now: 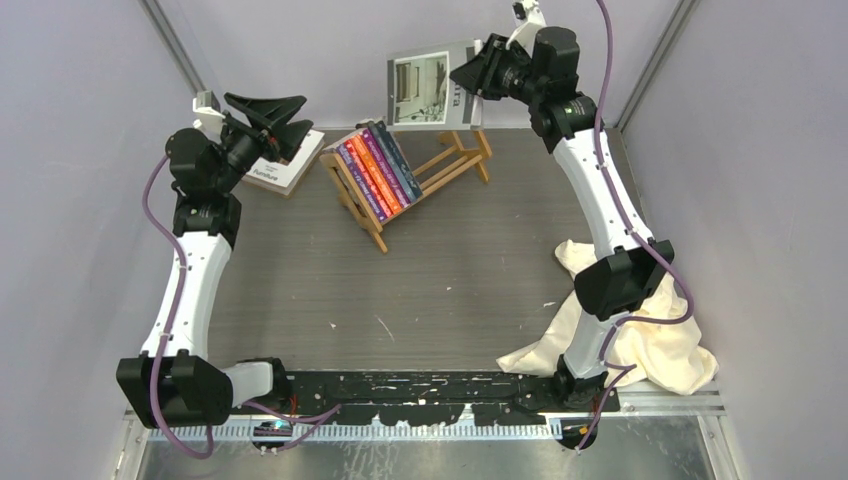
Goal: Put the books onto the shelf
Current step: Pick up the book at the corner of the board, then place the book on the shelf, then pick up the book from the shelf.
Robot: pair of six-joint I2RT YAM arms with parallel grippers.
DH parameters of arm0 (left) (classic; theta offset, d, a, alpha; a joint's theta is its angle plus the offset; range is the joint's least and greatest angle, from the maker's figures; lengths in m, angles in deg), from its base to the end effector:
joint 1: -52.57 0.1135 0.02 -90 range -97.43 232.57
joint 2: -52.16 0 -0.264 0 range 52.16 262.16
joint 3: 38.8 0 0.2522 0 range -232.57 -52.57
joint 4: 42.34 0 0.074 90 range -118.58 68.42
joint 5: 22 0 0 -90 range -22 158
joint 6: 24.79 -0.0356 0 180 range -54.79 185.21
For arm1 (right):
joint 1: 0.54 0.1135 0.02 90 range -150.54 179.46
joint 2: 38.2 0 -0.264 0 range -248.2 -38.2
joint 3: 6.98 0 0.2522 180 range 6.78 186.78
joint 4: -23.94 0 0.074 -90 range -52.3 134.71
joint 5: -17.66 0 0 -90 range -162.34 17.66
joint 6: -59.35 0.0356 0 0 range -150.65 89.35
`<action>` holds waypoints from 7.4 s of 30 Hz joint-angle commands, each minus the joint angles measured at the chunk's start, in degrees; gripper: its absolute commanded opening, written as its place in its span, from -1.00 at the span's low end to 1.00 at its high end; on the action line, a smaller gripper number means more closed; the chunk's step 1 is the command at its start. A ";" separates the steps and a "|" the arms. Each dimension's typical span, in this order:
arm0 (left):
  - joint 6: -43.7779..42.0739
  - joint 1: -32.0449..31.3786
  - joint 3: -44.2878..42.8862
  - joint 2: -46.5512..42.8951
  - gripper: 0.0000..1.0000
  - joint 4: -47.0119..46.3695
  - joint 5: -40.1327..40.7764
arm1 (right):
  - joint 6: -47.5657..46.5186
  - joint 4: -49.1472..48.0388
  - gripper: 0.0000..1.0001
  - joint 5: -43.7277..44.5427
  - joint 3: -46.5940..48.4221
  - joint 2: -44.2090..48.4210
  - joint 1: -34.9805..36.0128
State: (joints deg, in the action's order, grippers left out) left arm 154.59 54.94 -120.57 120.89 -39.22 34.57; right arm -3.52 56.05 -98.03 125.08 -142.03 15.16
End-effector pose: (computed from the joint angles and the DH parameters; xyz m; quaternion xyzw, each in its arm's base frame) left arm 0.2727 -0.0083 0.4343 -0.2890 0.5870 -0.6390 0.4045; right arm 0.3916 0.1261 0.4820 -0.0801 0.7239 0.3943 0.5604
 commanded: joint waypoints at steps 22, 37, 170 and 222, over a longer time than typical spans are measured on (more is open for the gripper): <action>0.09 -0.87 0.41 2.73 0.28 -6.62 1.52 | -26.76 9.60 -0.31 18.11 3.68 0.24 6.55; 1.05 -0.95 2.72 5.20 0.28 -10.50 1.88 | -33.94 9.87 -0.30 22.08 3.69 -6.54 11.16; 10.43 1.69 23.20 19.65 0.51 -12.12 35.67 | -27.18 -2.81 0.53 29.16 -13.88 7.98 17.84; 5.36 3.48 22.92 15.65 0.52 -21.47 30.53 | -21.08 -41.56 0.53 36.31 -63.63 22.40 19.69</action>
State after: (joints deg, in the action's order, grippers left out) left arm 160.73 57.98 -97.06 135.77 -55.63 65.76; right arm -23.47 20.08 -62.47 61.52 -119.45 35.71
